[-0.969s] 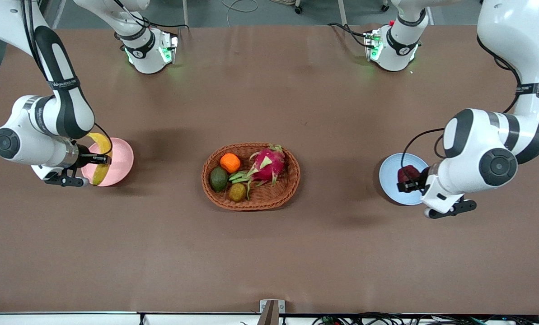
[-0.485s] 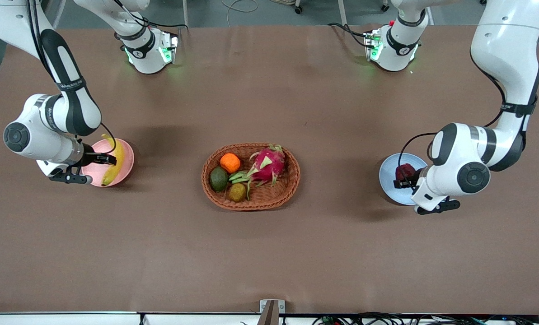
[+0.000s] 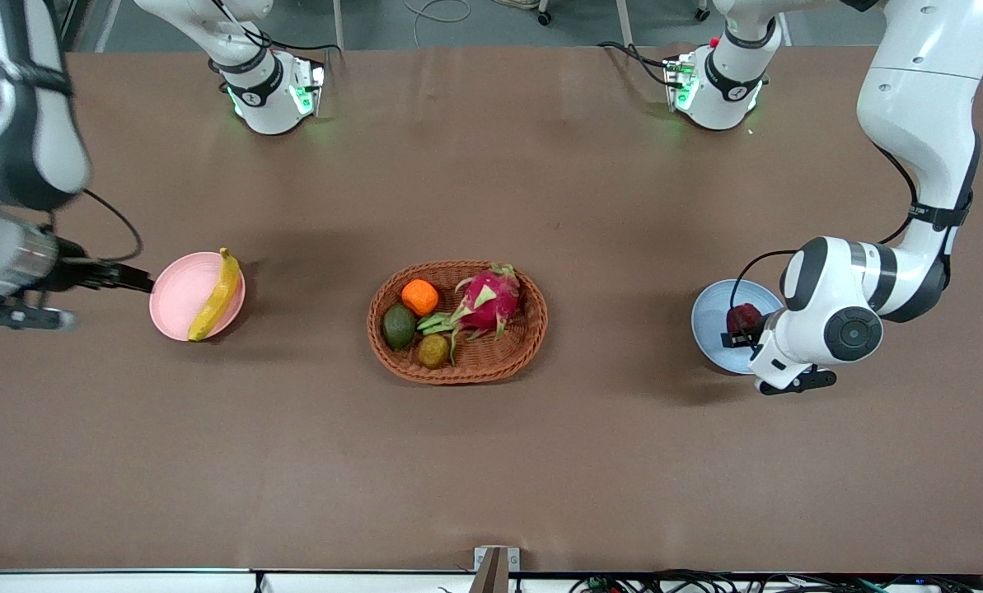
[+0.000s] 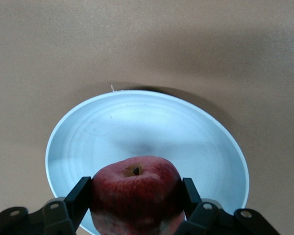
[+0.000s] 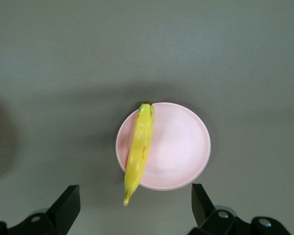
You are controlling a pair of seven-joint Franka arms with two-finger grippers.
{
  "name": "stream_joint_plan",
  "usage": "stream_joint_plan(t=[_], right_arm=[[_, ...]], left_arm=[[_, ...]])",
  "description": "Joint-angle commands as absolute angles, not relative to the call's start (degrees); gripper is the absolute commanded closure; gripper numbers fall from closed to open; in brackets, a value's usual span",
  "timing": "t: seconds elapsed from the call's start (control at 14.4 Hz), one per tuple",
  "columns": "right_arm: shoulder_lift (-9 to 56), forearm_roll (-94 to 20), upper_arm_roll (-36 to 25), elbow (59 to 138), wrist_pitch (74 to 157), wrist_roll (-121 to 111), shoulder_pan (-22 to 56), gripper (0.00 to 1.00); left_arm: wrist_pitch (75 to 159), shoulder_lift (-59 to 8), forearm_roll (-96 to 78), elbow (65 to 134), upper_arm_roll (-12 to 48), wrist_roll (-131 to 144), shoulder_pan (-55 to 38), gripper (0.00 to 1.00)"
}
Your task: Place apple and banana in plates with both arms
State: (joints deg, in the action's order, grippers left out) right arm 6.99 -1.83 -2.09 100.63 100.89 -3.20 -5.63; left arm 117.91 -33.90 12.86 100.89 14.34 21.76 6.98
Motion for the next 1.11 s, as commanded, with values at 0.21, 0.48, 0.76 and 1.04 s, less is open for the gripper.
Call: stream_joint_plan(t=[0.21, 0.48, 0.76, 1.04], right_arm=[[8.09, -1.4, -0.97, 83.69, 88.42, -3.07, -6.68, 0.0], [8.44, -0.89, -0.97, 79.2, 88.42, -3.6, -6.68, 0.0], [6.95, -0.97, -1.49, 79.97, 89.21, -2.9, -5.46, 0.0], [4.49, -1.05, -4.48, 84.11, 91.76, -2.9, -2.99, 0.0]], left_arm=[[116.9, -30.51, 14.15, 99.93, 14.85, 22.24, 7.03, 0.0], [109.89, -24.98, 14.24, 94.5, 15.9, 21.62, 6.68, 0.0], [101.97, -19.53, 13.54, 87.11, 16.96, 20.92, 6.94, 0.0], [99.68, -10.83, 12.49, 87.19, 16.96, 15.48, 7.38, 0.0]])
